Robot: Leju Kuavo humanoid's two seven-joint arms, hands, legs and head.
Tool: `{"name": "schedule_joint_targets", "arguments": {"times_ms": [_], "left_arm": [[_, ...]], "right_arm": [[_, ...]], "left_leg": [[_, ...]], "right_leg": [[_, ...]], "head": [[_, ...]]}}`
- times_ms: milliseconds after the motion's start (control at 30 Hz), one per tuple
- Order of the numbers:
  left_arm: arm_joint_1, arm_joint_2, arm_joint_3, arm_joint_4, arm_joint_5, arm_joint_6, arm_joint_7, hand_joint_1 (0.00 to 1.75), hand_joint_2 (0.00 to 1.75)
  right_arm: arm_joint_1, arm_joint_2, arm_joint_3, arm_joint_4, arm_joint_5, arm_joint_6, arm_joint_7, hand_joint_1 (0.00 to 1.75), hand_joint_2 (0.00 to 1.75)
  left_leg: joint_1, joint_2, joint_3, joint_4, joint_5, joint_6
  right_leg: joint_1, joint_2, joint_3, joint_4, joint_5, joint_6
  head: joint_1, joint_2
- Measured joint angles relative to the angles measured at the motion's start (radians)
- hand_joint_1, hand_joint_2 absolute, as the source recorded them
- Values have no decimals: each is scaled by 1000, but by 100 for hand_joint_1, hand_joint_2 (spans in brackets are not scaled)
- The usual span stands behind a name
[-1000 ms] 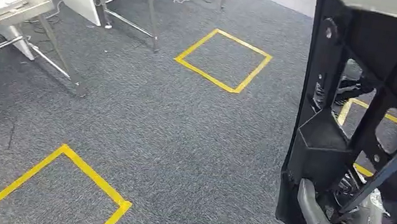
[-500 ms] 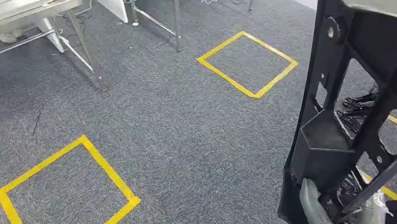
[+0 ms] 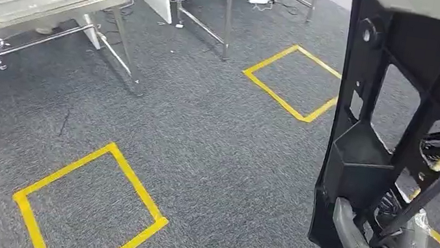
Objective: Take the parts from the cabinet and place them on the table.
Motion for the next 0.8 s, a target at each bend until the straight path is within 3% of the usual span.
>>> {"name": "schedule_joint_targets", "arguments": {"times_ms": [33, 67, 100, 133, 233, 267, 300, 367, 400, 433, 467, 500, 533, 567, 600, 633, 733, 767, 800], "left_arm": [[1, 0, 0, 0, 3, -4, 0, 0, 175], [1, 0, 0, 0, 5, -6, 0, 0, 175], [0, 2, 0, 0, 7, -8, 0, 0, 175], [-2, 1, 0, 0, 10, -10, 0, 0, 175], [1, 2, 0, 0, 12, -11, -1, 0, 175], [-1, 4, 0, 0, 13, -11, 0, 0, 175], [-1, 2, 0, 0, 13, -12, 0, 0, 175], [-7, 2, 0, 0, 12, -12, -3, 0, 175], [-12, 2, 0, 0, 13, -14, -2, 0, 175], [-14, 2, 0, 0, 13, -16, 0, 0, 175], [-16, 2, 0, 0, 14, -18, 2, 0, 175], [-16, 2, 0, 0, 16, -19, 5, 0, 175], [-13, 2, 0, 0, 18, -20, 9, 0, 175], [-10, 2, 0, 0, 20, -20, 12, 0, 175], [-6, 2, 0, 0, 21, -20, 15, 0, 175], [-6, 3, 0, 0, 22, -20, 19, 0, 175], [-5, 5, -1, 0, 31, -23, 26, 0, 175], [-5, 6, -1, 0, 32, -25, 29, 0, 175], [-1, 7, -1, 0, 32, -27, 35, 0, 175]], "right_arm": [[0, 0, 0, 0, 0, 2, 0, 175, 175], [0, 0, 1, 0, -2, 5, -1, 175, 175], [1, 0, 2, 3, -5, 5, -2, 175, 175], [-3, 0, 3, 4, -8, 5, -3, 175, 175], [-4, 3, 4, 8, -10, 8, -4, 175, 175], [-5, 3, 4, 9, -10, 8, -4, 175, 175], [-6, 2, 4, 9, -10, 8, -4, 175, 175], [-6, 3, 4, 9, -10, 8, -5, 175, 175], [-6, 3, 4, 9, -10, 8, -5, 175, 175], [-6, 3, 5, 10, -14, 11, -5, 175, 175], [-6, 3, 6, 11, -23, 16, -5, 175, 175], [-6, 4, 9, 15, -28, 19, -6, 175, 175], [-9, 5, 13, 18, -33, 20, -8, 175, 175], [-12, 5, 14, 21, -33, 22, -11, 175, 175], [-15, 6, 15, 24, -31, 24, -13, 175, 175], [-19, 7, 17, 28, -22, 26, -13, 175, 175], [-37, 16, 36, 49, 2, 36, -6, 175, 175], [-45, 18, 39, 53, 5, 36, -3, 175, 175], [-46, 20, 43, 60, 9, 32, -2, 175, 175]], "left_leg": [[5, -11, 3, 6, -6, -6], [9, -22, 4, 18, -15, -16], [0, -27, -11, 29, -24, -26], [5, -34, -18, 44, -32, -27], [6, -47, -21, 37, -31, -29], [9, -43, -21, 48, -38, -34], [6, -6, -36, 84, -61, -42], [13, 35, -116, 242, -134, -56], [15, 40, -157, 322, -162, -59], [16, 43, -187, 375, -172, -60], [17, 43, -190, 373, -157, -58], [16, 43, -169, 323, -120, -54], [15, 47, -128, 236, -73, -46], [10, 62, -83, 138, -25, -34], [-2, 104, -51, 55, 0, -20], [-11, 121, -45, 44, -13, -14], [-17, 95, -51, 39, -14, -10], [-13, 82, -34, 14, -5, -6], [-3, 75, -12, -3, 6, -10]], "right_leg": [[-4, 6, 40, -89, 51, 6], [-13, 23, 84, -185, 97, 15], [-14, 61, 93, -205, 80, 24], [-15, 49, 90, -210, 83, 2], [-9, 27, 88, -208, 79, -16], [-15, 15, 92, -210, 79, -23], [-12, 11, 95, -211, 78, -27], [-11, -5, 97, -211, 74, -33], [-10, -15, 98, -211, 72, -34], [-9, -25, 100, -211, 69, -35], [-8, -33, 103, -211, 66, -35], [-7, -41, 108, -211, 63, -35], [-5, -48, 115, -211, 59, -34], [-3, -54, 122, -211, 56, -33], [-3, -61, 126, -214, 53, -32], [3, -68, 126, -214, 51, -28], [-4, -93, 132, -226, 52, -16], [1, -100, 147, -233, 49, -7], [-7, -68, 147, -218, 39, -8]], "head": [[0, 0], [1, 0], [2, 0], [3, 0], [2, 0], [3, 0], [0, 0], [-1, 0], [-1, 0], [-1, 0], [0, 0], [0, 0], [-1, 0], [-1, 0], [-1, 0], [0, 0], [0, 0], [0, 0], [1, 0]]}}
